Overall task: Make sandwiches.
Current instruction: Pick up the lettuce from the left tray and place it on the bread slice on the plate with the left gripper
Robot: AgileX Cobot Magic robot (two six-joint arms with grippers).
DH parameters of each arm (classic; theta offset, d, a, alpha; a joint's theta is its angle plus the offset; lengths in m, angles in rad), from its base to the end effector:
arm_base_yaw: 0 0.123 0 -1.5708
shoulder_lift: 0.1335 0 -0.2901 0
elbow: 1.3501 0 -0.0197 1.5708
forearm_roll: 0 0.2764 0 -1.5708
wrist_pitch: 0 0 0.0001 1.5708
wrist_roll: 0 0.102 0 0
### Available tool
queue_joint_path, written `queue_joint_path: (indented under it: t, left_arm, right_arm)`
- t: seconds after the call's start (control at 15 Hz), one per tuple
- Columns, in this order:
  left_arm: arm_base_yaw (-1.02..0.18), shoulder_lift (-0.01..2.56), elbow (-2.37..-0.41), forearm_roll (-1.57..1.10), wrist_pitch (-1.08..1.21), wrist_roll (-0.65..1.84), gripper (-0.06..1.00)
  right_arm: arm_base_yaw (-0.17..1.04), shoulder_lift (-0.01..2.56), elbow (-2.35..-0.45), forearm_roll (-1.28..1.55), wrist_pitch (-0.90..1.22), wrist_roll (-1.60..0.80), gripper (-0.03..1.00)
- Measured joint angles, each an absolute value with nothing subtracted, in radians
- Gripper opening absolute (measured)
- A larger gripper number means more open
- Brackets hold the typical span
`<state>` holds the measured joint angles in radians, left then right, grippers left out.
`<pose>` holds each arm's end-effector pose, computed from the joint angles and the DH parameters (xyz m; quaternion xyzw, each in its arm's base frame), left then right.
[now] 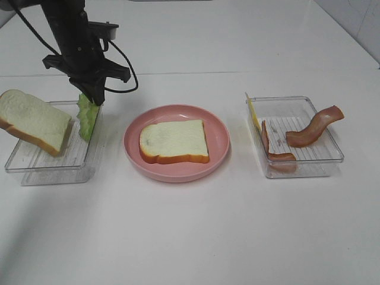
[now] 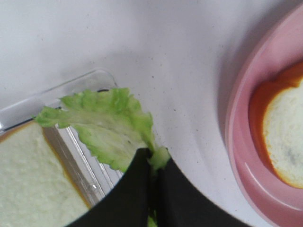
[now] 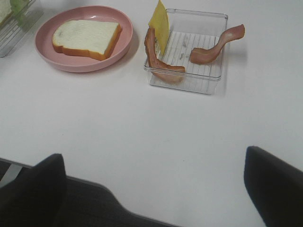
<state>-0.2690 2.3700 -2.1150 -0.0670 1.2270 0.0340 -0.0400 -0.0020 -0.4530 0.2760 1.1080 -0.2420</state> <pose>0.5060 -0.1462 0.1688 0.1419 0.9854 -0.0425 0.0834 0.0242 0.0239 0.2687 -0.0930 0.8631 0.0690 0.4916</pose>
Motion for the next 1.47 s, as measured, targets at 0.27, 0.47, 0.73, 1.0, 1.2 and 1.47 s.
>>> queue_joint_path:
  t: [0.27, 0.47, 0.73, 1.0, 1.2, 1.47]
  left_arm:
    - [-0.288, 2.345, -2.16, -0.106, 1.226, 0.041, 0.0]
    - [-0.331, 2.27, -2.162, -0.165, 1.224, 0.042, 0.0]
    - [-0.388, 2.24, -2.164, -0.365, 1.224, 0.095, 0.0]
    - [-0.414, 2.242, -2.164, -0.469, 1.224, 0.112, 0.0]
    - [-0.435, 2.294, -2.164, -0.516, 1.223, 0.123, 0.0]
    - [-0.459, 2.355, -2.164, -0.589, 1.197, 0.155, 0.0]
  right_arm:
    - [-0.04, -0.002, -0.453, 0.276, 1.108, -0.242, 0.98]
    - [-0.04, -0.002, -0.453, 0.276, 1.108, -0.242, 0.98]
    - [-0.04, -0.002, -0.453, 0.276, 1.108, -0.242, 0.98]
    - [-0.04, -0.002, -0.453, 0.276, 1.108, -0.242, 0.98]
    - [-0.04, -0.002, -0.453, 0.276, 1.108, -0.242, 0.98]
    - [-0.04, -0.002, -0.453, 0.276, 1.108, -0.242, 0.98]
